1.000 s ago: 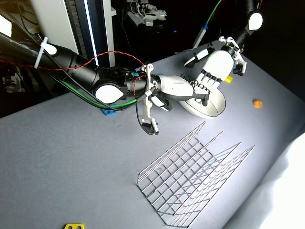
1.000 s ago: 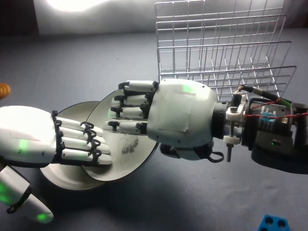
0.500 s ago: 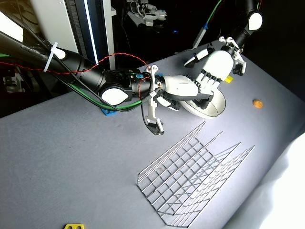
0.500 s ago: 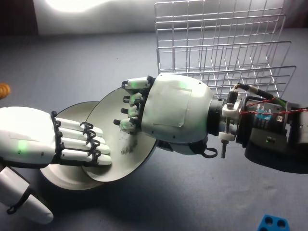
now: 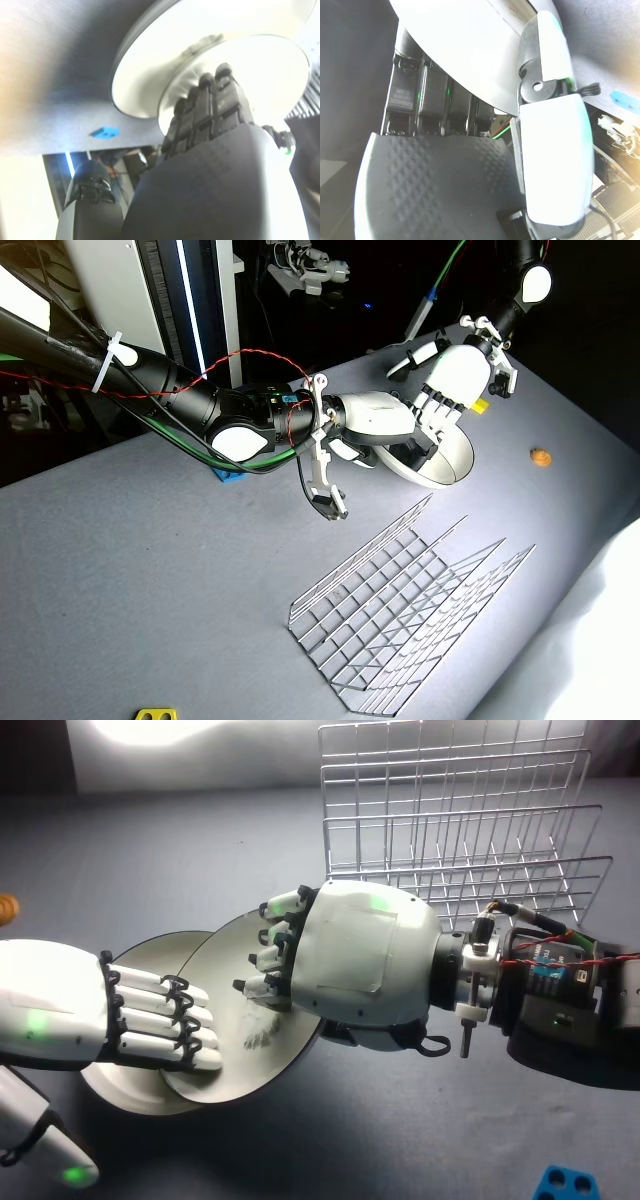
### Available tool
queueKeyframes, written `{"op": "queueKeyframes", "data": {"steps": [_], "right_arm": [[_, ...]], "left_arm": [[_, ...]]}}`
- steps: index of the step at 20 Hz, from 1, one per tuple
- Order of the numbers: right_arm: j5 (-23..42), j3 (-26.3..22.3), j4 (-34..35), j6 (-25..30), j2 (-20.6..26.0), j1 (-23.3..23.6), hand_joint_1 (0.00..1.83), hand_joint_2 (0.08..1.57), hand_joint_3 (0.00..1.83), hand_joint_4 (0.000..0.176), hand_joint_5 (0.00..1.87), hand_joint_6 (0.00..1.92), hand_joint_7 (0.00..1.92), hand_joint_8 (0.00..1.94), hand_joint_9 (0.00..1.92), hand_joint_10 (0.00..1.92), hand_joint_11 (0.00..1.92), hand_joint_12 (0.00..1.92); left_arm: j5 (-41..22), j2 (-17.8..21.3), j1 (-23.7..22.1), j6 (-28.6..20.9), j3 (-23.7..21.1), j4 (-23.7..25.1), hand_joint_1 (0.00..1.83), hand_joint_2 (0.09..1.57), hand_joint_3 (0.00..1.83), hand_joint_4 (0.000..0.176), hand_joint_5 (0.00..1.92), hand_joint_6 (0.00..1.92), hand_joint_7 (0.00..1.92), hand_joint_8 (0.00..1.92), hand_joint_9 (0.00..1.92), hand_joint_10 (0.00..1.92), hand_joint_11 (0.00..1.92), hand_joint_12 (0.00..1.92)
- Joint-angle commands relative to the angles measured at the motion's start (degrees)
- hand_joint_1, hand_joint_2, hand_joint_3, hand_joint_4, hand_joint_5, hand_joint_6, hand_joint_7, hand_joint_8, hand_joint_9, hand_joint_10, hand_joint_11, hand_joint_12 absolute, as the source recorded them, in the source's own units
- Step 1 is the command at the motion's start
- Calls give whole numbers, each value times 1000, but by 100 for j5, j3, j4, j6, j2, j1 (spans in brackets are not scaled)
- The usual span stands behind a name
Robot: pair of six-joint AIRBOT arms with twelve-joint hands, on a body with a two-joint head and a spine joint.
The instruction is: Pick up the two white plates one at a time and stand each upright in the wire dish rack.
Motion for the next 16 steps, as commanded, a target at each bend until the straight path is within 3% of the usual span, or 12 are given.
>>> {"op": "queueKeyframes", "data": {"steps": [1, 8, 16], "right_arm": [[520, -19, 70, -9, 4, -19, 1201, 1146, 0, 22, 932, 1127, 925, 1052, 885, 789, 613, 1442], [556, -27, 69, -10, -5, -24, 1210, 1125, 0, 31, 959, 1067, 983, 971, 963, 612, 677, 1327], [660, -384, 70, -8, 176, 119, 1209, 1130, 0, 24, 952, 1089, 969, 976, 1001, 540, 689, 1284]], "left_arm": [[-385, 96, -98, -6, 34, -417, 0, 1095, 5, 0, 72, 4, 41, 3, 19, 3, 0, 0], [-553, 456, -576, -141, -22, -559, 0, 1090, 2, 0, 88, 10, 62, 11, 39, 13, 21, 10], [-585, 881, -648, -524, 61, -444, 0, 1094, 3, 0, 77, 10, 54, 4, 37, 5, 14, 7]]}}
